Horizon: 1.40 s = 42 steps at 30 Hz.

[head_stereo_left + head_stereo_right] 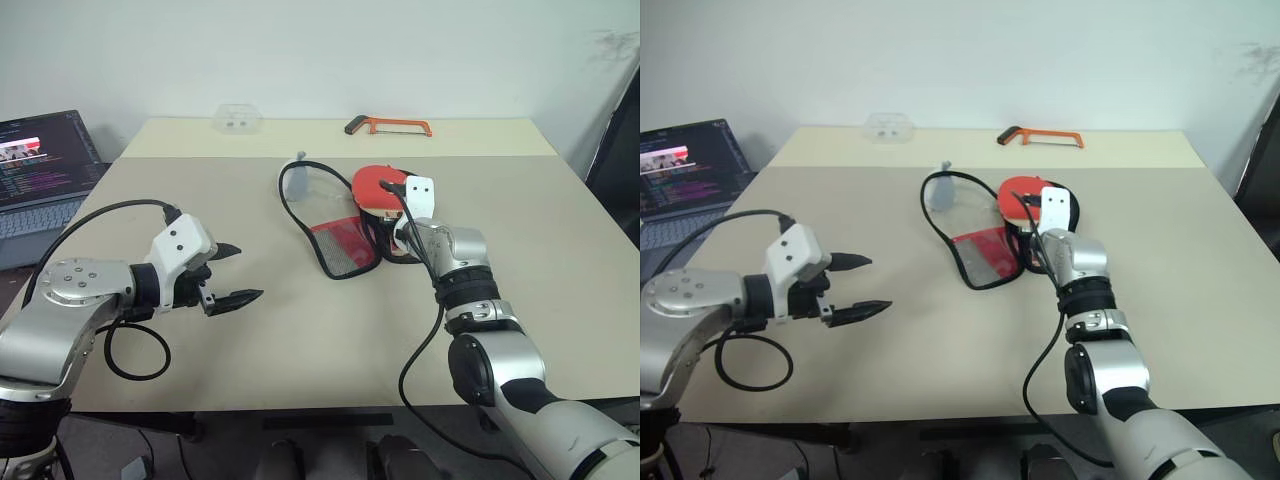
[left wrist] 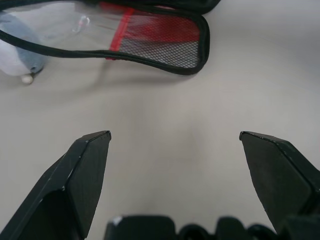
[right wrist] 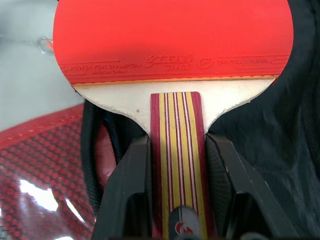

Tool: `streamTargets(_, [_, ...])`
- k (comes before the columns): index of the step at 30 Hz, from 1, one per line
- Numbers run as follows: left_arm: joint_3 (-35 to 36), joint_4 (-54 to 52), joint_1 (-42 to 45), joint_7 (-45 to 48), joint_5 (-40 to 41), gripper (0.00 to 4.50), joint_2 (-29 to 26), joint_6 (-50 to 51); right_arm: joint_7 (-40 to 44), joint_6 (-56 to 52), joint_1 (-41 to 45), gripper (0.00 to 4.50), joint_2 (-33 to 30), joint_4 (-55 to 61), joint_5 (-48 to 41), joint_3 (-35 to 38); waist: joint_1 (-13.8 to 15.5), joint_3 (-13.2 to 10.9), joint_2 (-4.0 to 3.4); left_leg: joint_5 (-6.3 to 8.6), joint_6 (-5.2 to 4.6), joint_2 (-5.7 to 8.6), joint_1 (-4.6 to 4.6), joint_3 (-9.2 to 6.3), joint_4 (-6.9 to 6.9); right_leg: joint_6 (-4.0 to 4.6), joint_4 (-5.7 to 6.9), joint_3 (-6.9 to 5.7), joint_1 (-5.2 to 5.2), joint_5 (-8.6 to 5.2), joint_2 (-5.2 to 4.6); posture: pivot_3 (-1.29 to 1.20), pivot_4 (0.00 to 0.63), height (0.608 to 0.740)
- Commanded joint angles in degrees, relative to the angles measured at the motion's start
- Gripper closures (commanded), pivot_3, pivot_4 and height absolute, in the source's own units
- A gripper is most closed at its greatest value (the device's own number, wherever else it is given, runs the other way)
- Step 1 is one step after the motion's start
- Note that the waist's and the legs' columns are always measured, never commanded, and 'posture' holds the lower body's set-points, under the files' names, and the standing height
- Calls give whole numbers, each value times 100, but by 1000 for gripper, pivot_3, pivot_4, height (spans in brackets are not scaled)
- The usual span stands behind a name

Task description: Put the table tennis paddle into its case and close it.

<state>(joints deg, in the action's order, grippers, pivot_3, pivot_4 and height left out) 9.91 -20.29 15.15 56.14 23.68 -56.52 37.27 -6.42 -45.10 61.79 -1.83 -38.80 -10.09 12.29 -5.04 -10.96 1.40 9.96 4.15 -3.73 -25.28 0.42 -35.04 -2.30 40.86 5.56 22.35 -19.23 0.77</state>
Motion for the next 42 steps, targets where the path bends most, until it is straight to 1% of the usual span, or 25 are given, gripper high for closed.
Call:
streamTargets(1, [315, -222, -22, -52, 79, 0, -137, 17, -61, 258, 148, 3416, -57, 146, 16, 19, -4, 0, 0, 0, 0, 0, 0, 0, 0, 0, 0, 1, 1, 0, 0, 0, 150, 740])
streamTargets(17, [249, -276, -17, -115, 124, 0, -146, 62, -119, 391, -15, 3416, -154, -64, 58, -12, -4, 0, 0, 0, 0, 0, 0, 1, 0, 0, 0, 1, 0, 0, 0, 0, 150, 740])
streamTargets(41, [267, -232, 11, -86, 96, 0, -209, 48, 258, 1086, 240, 3416, -394, -1232, 243, -186, -2, 4, 7, 0, 0, 1, 13, -2, -2, 0, 3, 1, -10, 0, 0, 0, 150, 740])
streamTargets(42, [268, -234, 8, -88, 97, 0, -212, 48, 254, 1096, 241, 3066, -396, -1253, 229, -172, -2, 4, 7, 0, 0, 1, 13, -2, -2, 0, 3, 1, -10, 0, 0, 0, 150, 740])
